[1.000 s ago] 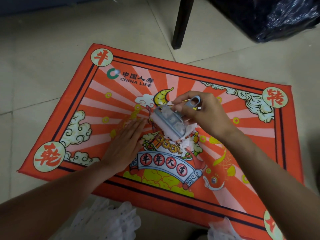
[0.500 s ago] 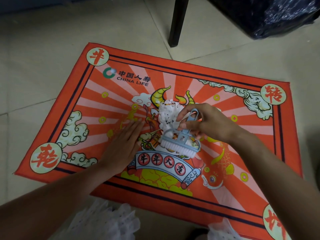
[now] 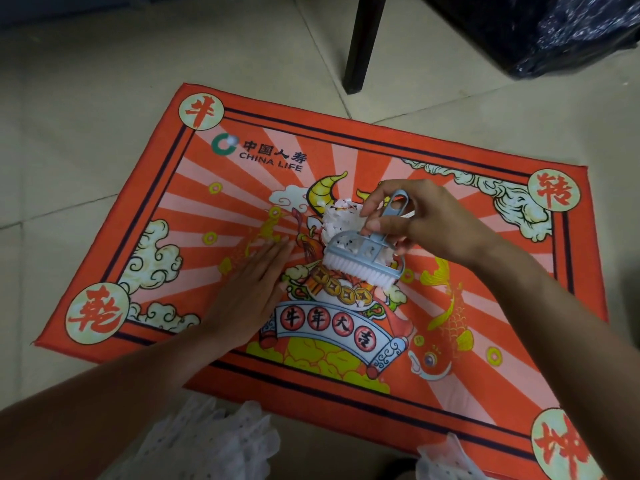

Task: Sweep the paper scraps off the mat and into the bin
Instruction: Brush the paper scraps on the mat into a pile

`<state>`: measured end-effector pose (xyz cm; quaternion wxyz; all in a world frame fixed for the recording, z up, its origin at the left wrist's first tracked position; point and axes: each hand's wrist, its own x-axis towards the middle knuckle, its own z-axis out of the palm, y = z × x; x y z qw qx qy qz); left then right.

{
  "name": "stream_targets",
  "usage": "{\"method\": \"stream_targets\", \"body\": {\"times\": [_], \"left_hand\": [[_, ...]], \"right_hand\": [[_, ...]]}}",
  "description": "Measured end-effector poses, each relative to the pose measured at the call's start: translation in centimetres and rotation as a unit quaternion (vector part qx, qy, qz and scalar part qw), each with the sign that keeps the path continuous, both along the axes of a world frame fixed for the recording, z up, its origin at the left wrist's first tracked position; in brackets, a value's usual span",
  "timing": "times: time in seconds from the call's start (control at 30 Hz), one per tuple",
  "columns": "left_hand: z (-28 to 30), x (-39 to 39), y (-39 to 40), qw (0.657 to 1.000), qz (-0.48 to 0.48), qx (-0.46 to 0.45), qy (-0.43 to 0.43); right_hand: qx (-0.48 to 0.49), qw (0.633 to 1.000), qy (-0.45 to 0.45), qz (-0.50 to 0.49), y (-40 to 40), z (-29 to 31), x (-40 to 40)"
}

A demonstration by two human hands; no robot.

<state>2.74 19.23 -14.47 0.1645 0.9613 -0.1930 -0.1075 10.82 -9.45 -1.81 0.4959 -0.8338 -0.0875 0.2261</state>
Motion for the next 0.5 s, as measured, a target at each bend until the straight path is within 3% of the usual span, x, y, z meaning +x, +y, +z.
{"method": "stream_targets", "body": {"times": [0.2,0.3,0.5], "left_hand": [[0.0,0.0,-0.1,1.0,0.002,0.003,0.001],[0.1,0.1,-0.1,1.0,0.001,0.0,0.002],[0.0,0.1,-0.1,1.0,0.004,-0.003,0.0]], "right_hand": [[0.009,0.997,0.047,0.057,0.8,0.0,-1.2],[0.008,0.997,0.059,0.039,0.9,-1.4,-2.1],[-0.004,1.0,0.001,-0.012,0.8,-2.0,-1.5]]}}
